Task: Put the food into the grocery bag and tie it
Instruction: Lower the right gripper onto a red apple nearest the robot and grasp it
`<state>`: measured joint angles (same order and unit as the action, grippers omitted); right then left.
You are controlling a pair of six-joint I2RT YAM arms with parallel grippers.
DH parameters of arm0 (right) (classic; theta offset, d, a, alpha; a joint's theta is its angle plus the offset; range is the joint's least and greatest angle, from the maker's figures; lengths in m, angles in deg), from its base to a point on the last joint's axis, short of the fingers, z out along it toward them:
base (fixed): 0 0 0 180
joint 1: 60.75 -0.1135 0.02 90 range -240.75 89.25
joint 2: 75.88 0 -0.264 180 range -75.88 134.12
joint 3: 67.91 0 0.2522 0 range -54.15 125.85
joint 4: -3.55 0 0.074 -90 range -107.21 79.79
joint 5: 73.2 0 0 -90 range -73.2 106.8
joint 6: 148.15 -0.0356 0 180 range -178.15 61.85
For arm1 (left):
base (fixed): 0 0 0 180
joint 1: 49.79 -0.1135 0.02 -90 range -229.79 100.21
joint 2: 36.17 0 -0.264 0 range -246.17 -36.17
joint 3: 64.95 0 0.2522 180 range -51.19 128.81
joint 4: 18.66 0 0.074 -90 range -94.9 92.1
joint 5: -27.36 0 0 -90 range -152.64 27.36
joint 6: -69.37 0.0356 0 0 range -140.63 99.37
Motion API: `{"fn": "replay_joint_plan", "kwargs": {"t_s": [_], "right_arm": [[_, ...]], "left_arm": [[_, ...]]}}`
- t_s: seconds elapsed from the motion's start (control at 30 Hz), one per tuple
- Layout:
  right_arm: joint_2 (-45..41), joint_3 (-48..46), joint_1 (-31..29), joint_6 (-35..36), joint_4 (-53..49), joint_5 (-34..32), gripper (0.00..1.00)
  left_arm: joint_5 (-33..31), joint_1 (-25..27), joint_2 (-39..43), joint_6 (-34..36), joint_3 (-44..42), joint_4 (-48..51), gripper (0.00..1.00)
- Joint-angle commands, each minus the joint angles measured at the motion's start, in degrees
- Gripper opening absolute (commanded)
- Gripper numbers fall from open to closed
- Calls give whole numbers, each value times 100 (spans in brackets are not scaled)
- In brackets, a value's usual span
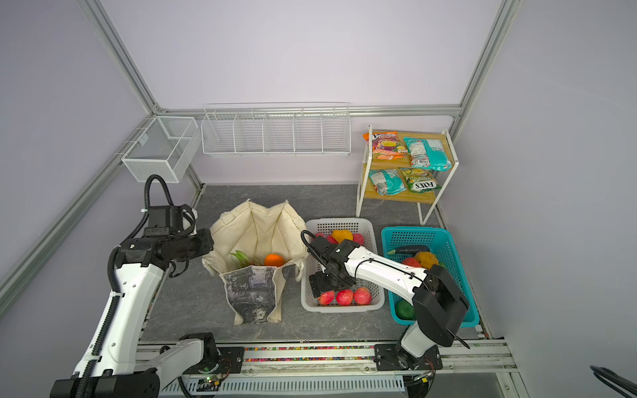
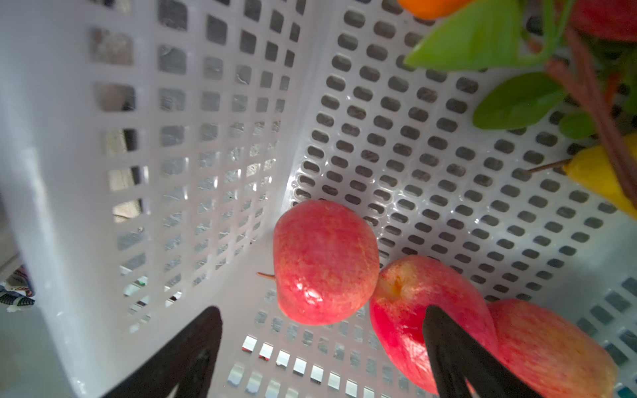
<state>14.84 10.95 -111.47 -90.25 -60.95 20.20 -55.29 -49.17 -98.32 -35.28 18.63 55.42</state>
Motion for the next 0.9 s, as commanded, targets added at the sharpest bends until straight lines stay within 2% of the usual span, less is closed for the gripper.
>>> {"fn": "replay_joint_plan", "kwargs": {"t_s": [0.0,0.47,0.73,0.87], "right_arm": [[136,-146,14,54,115,169,94],[473,-146,8,54,293,268,88],[517,-200,9,59,223,293,76],[550,-226,9,32,196,280,77]], "left_arm": [[-35,-41,58,59,-47,86,0],[-32,-40,56,60,-56,77,0],[-15,-45,67,46,-109,43,0],[-23,-40,72,49,-109,42,0]]}}
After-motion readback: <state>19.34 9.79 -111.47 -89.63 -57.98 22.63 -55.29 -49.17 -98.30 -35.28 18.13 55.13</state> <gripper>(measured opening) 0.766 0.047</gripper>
